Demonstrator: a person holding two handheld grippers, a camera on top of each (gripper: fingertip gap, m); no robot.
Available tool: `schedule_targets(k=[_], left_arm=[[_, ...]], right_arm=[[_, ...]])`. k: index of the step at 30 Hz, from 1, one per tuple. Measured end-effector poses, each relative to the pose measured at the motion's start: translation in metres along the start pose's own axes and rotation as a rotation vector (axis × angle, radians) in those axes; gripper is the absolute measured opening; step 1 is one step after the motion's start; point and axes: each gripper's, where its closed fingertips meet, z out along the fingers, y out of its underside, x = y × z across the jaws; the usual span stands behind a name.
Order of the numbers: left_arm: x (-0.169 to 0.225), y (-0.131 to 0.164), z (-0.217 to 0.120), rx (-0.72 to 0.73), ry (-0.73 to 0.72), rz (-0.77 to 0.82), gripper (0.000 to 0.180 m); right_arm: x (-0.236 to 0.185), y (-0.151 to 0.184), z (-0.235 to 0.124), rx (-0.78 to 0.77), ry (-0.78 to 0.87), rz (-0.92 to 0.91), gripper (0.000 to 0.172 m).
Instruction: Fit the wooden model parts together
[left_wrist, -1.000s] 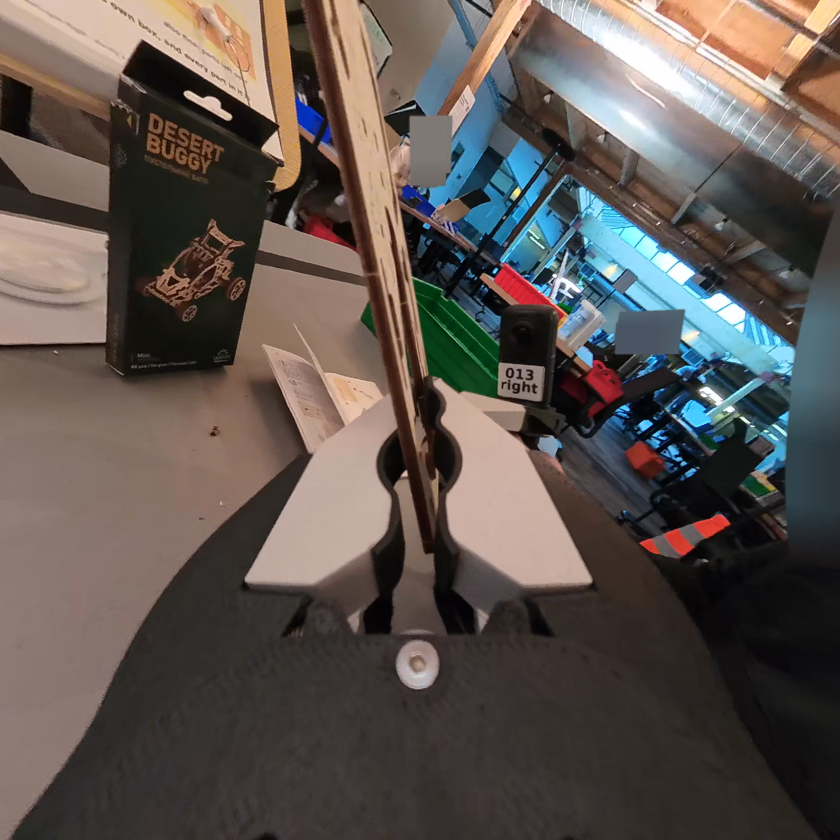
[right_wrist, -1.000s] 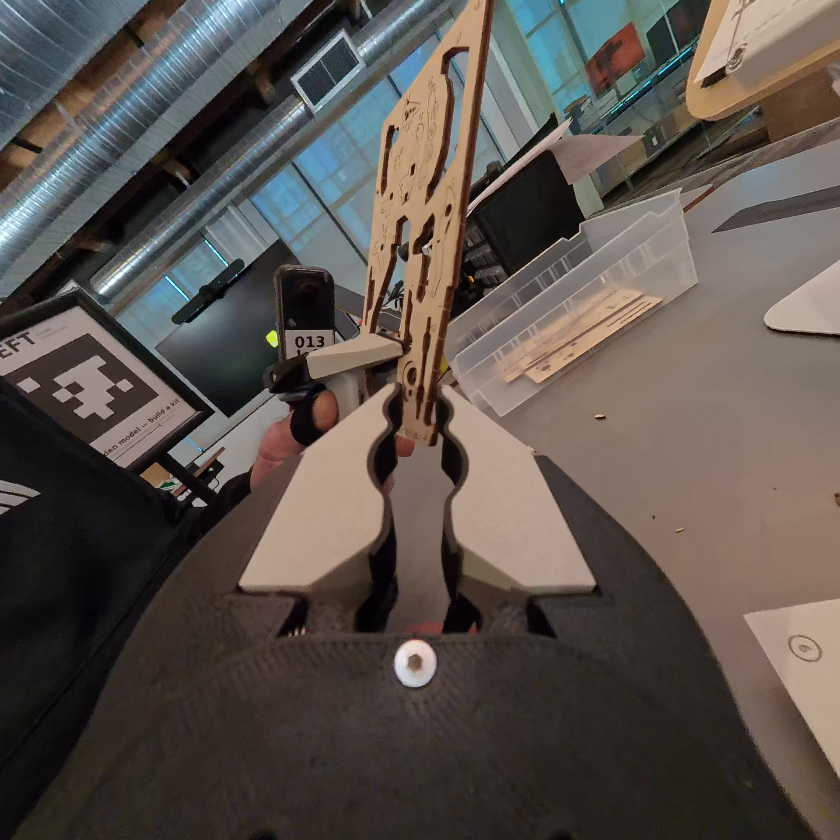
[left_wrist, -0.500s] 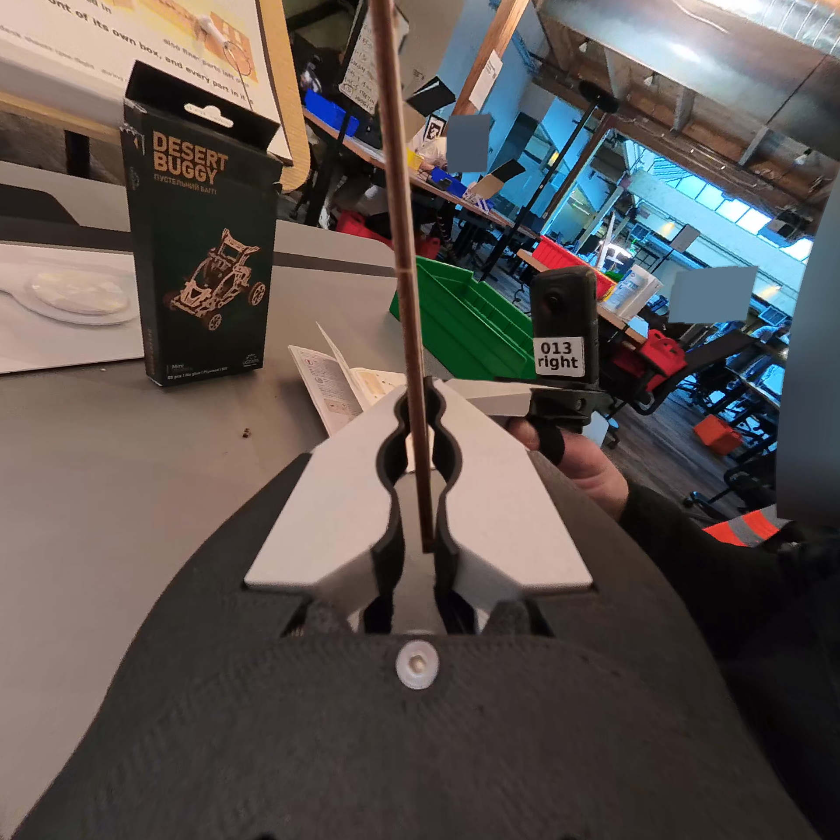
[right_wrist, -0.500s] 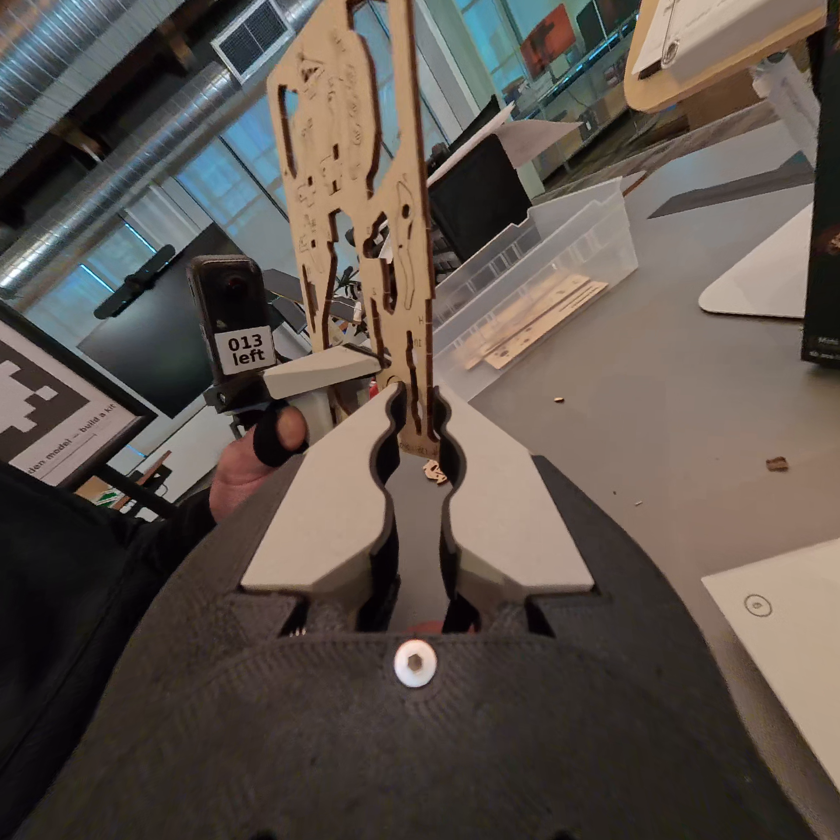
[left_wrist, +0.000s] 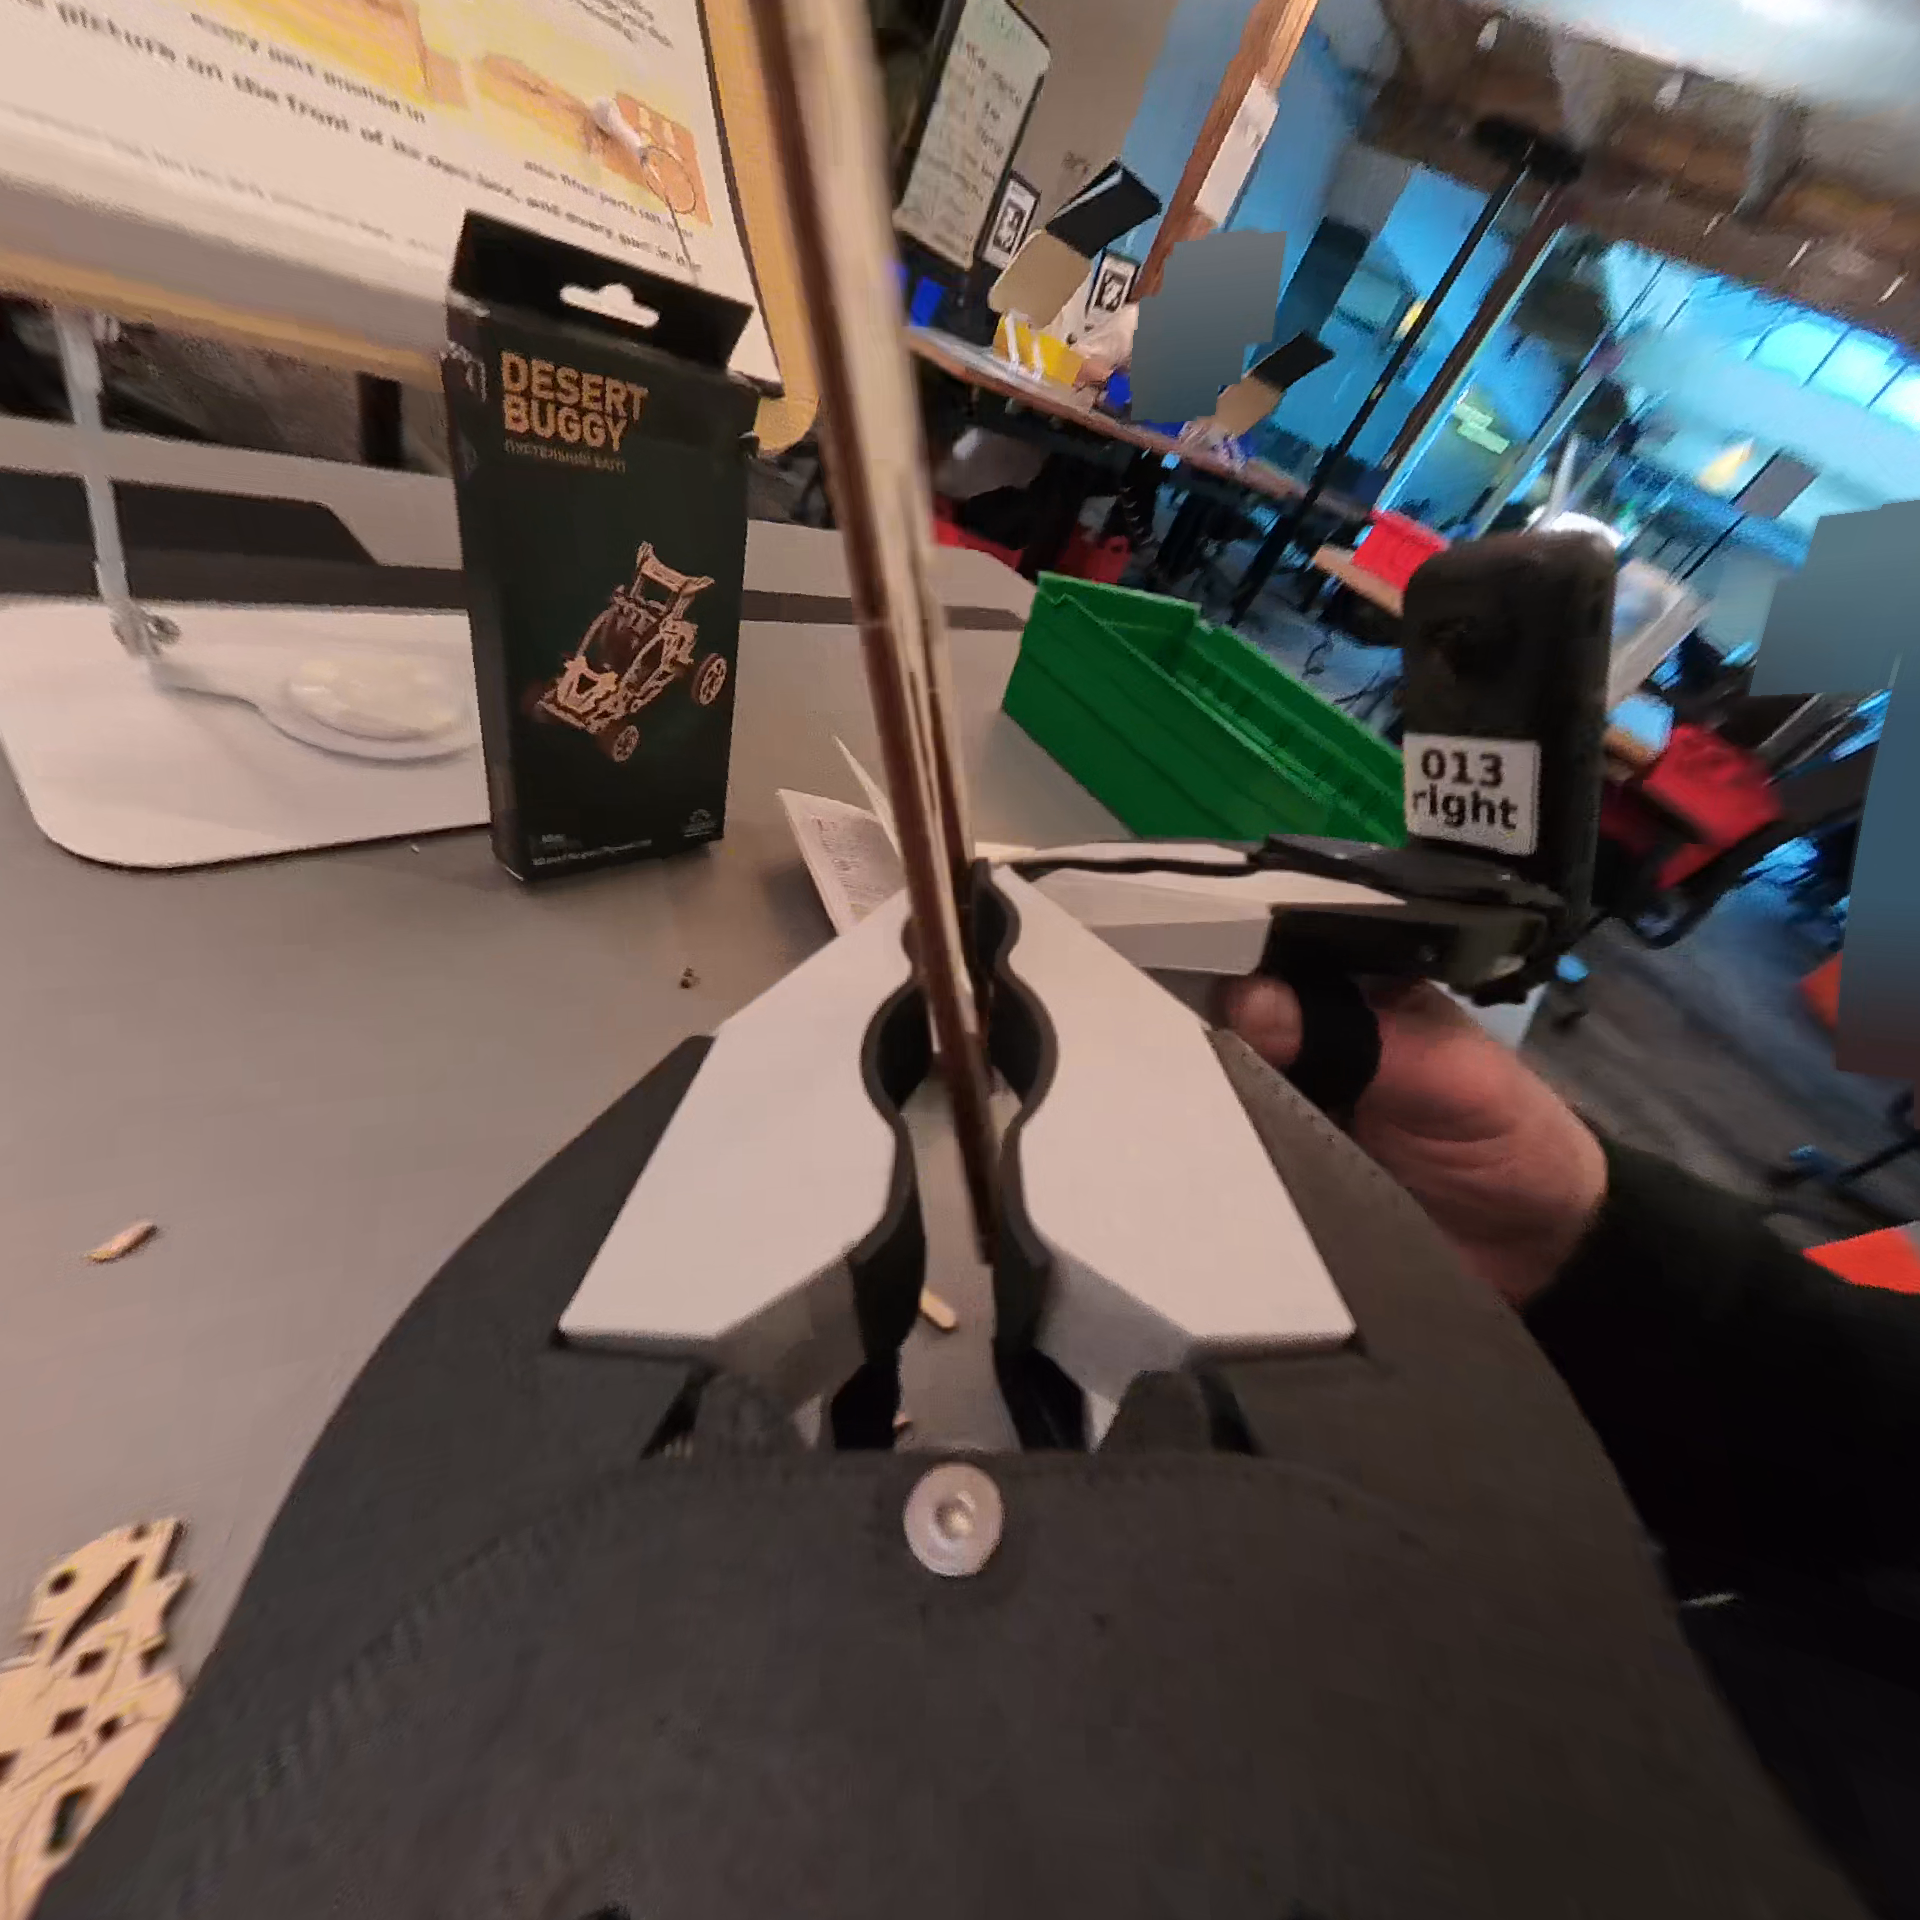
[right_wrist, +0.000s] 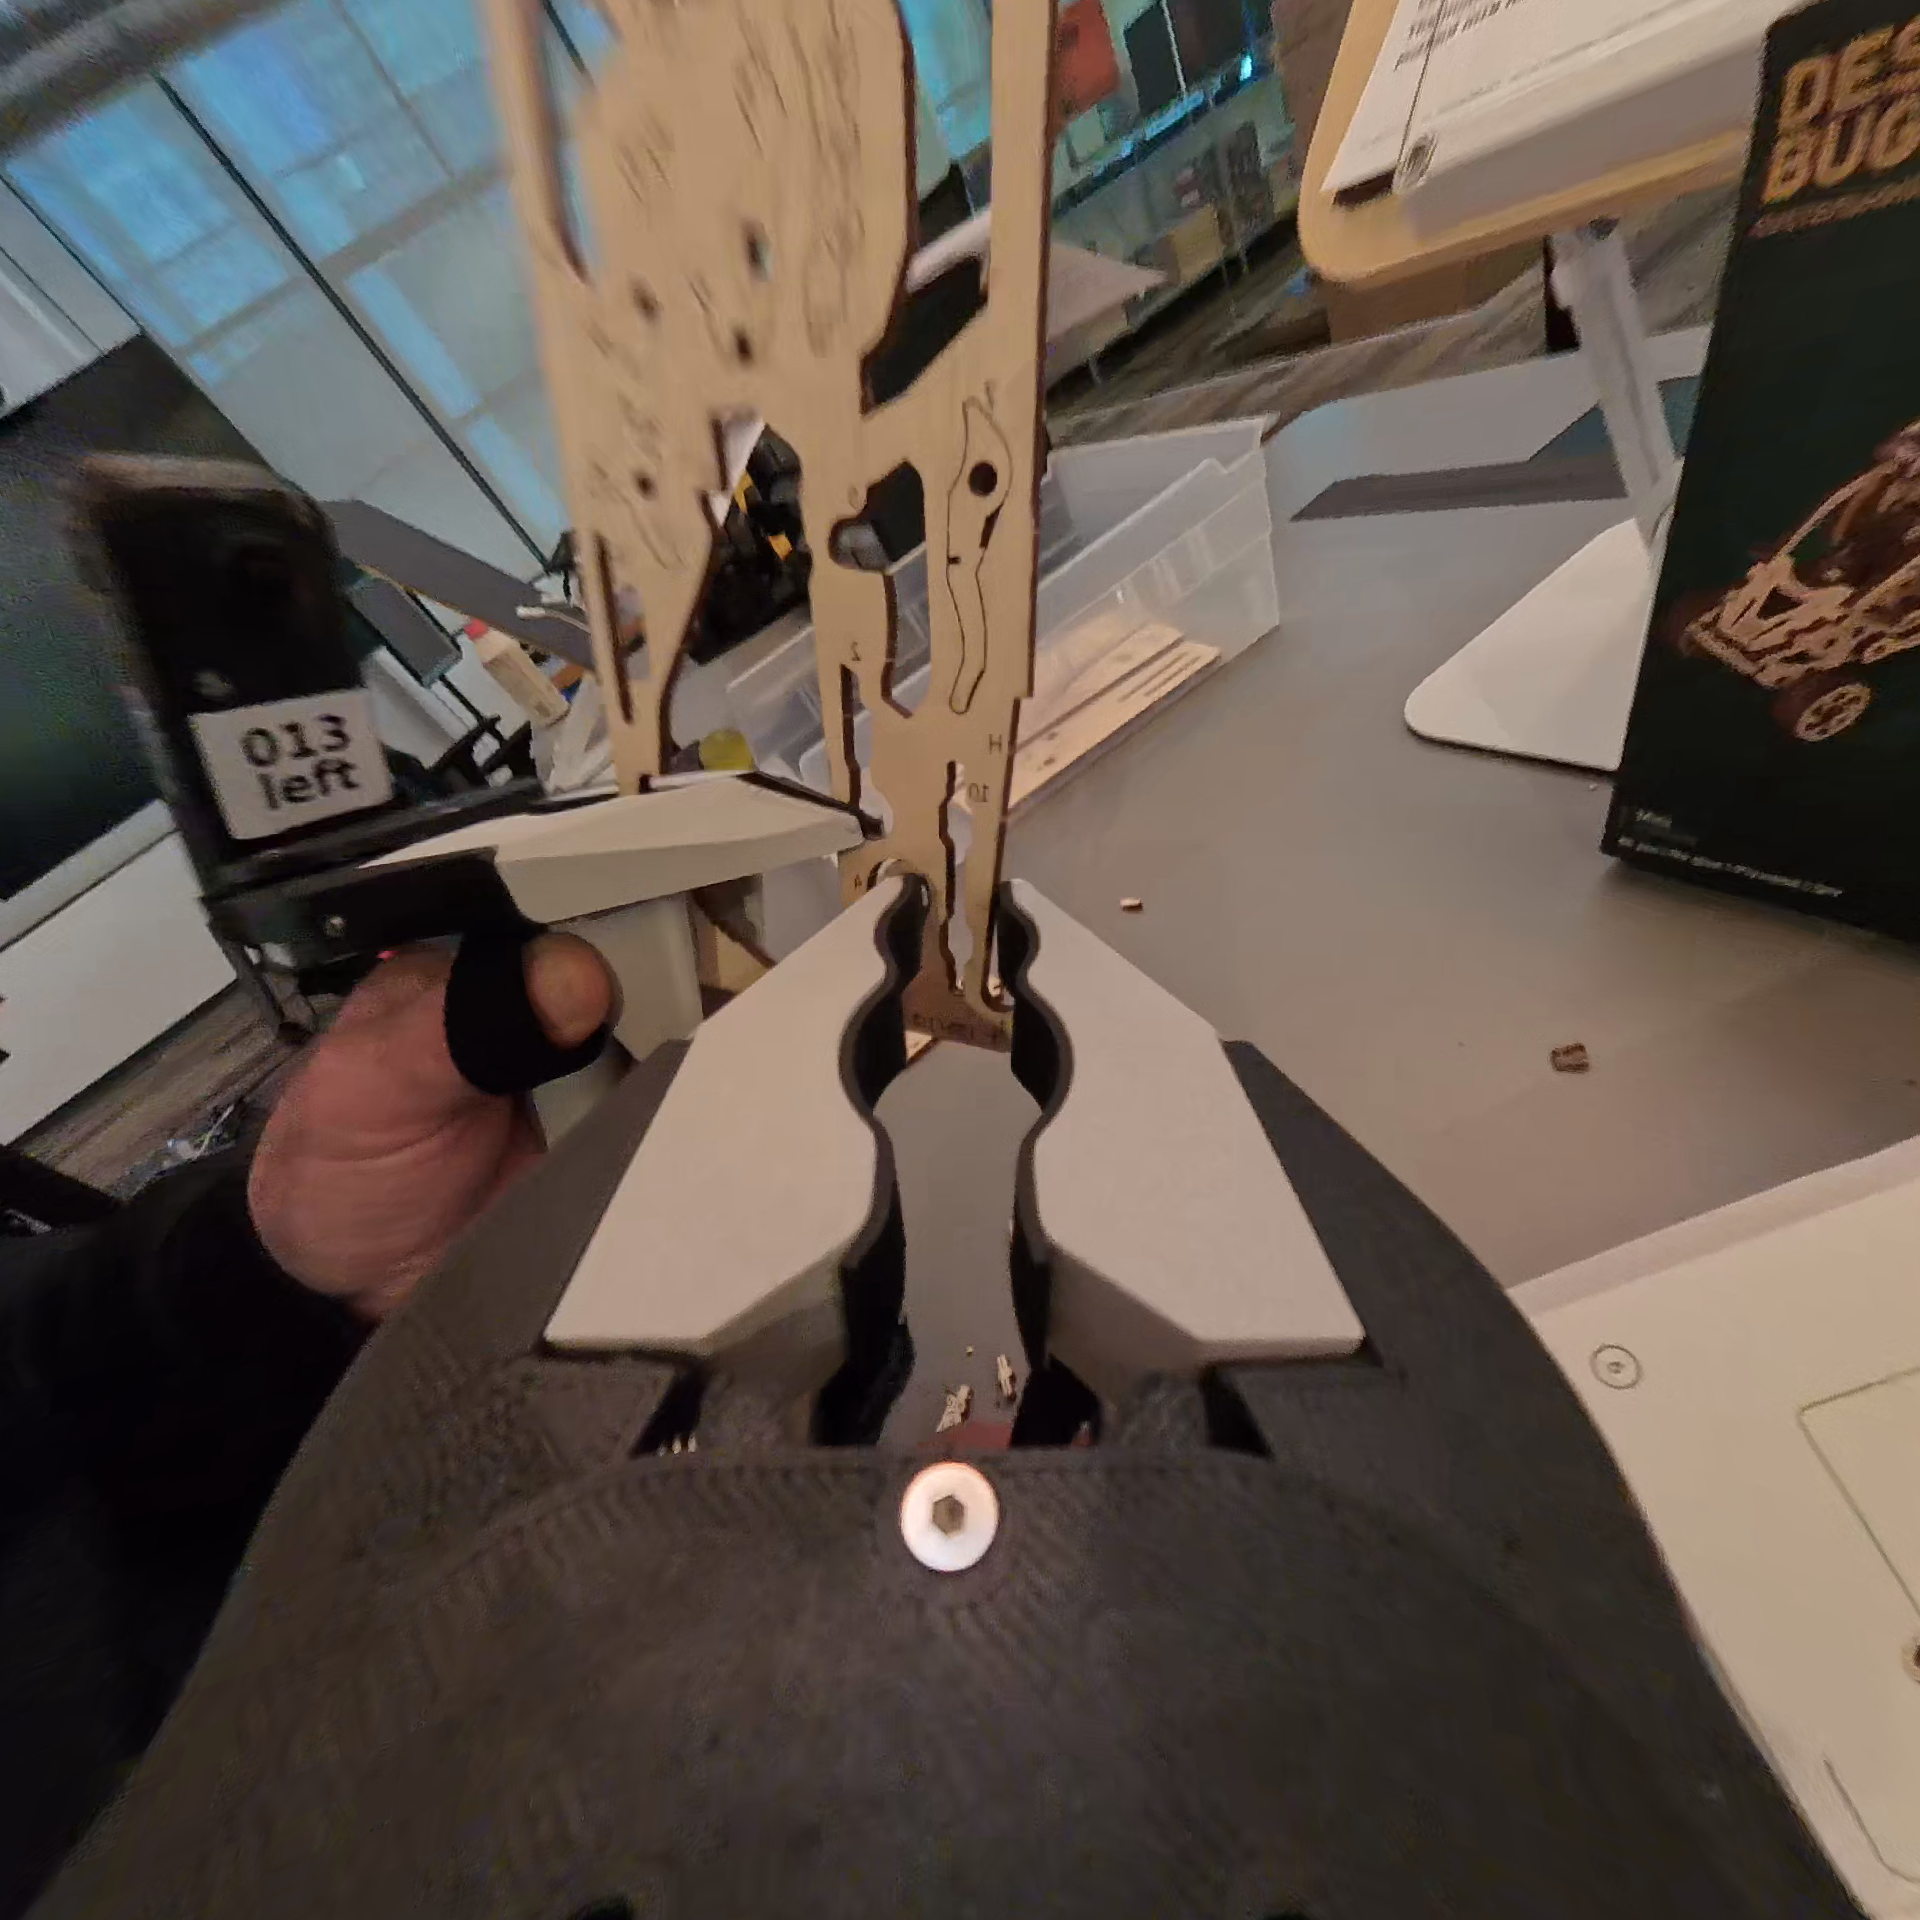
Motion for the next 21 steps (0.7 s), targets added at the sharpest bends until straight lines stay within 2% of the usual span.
schedule_targets(k=[3,6,14,21], left_arm=[[-0.01,-0.012,-0.008,0.064,0.1,-0.157,0.002],[-0.014,-0.013,-0.011,0.07,0.171,-0.244,0.002],[-0.035,-0.015,-0.031,0.039,0.18,-0.267,0.001],[-0.019,0.006,-0.027,-0.024,0.318,-0.384,0.001]], right_arm=[[-0.006,-0.007,-0.008,0.011,-0.05,0.004,0.025],[-0.004,-0.011,-0.014,0.019,-0.069,-0.008,0.021],[0.013,-0.016,-0.035,-0.031,-0.056,-0.02,0.019],[-0.014,0.012,-0.026,-0.078,-0.151,0.005,0.029]])
